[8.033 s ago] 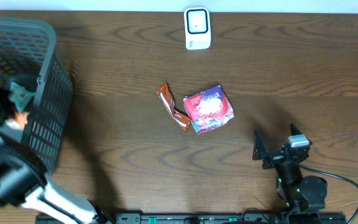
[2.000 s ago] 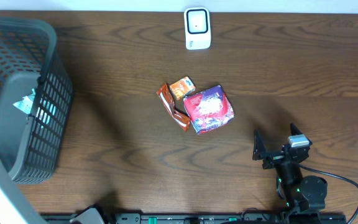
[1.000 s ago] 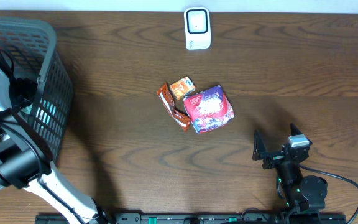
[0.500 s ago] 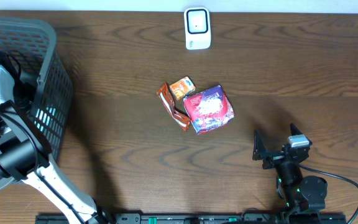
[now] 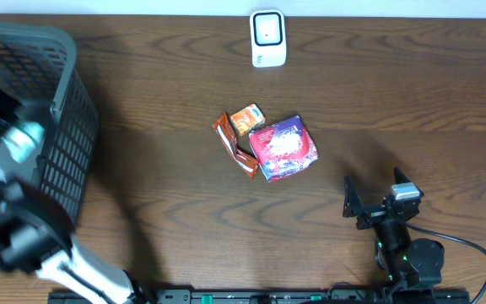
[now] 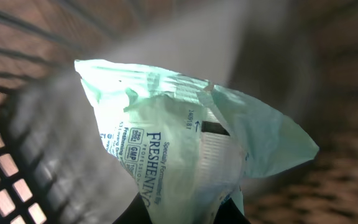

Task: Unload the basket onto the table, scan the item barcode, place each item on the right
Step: 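Carry the mint-green wrapper and release it onto the pile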

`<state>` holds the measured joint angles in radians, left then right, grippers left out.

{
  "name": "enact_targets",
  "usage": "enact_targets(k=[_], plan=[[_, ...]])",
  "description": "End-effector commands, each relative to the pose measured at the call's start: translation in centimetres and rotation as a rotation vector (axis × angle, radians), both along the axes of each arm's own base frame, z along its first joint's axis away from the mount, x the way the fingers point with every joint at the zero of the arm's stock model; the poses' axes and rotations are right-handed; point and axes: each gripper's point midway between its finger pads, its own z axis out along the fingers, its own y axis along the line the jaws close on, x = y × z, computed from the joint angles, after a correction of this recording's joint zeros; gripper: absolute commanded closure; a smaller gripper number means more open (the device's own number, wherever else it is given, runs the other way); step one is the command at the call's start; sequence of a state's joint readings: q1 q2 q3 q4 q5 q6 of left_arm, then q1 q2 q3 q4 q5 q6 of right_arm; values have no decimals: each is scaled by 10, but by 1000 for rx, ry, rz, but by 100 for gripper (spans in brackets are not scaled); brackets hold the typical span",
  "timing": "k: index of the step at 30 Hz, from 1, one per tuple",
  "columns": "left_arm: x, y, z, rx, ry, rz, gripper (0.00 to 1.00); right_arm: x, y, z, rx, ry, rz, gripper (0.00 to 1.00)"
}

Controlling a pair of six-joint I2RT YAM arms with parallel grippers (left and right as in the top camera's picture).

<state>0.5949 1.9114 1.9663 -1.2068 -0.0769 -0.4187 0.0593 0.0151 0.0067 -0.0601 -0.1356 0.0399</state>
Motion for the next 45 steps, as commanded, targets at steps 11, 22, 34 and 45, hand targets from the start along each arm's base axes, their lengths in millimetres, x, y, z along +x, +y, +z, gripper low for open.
enact_targets(k=[11,22,34,45], plan=[[13,-210,231,-251,-820,-316,93,0,1,-1,-11,-1,6,1],[42,-386,107,-134,-358,-1037,93,0,1,-1,-11,-1,6,1],[42,-466,-75,-206,172,-1153,92,0,1,-1,-11,-1,6,1],[42,-465,-112,-210,267,-1137,33,0,1,-1,-11,-1,6,1]])
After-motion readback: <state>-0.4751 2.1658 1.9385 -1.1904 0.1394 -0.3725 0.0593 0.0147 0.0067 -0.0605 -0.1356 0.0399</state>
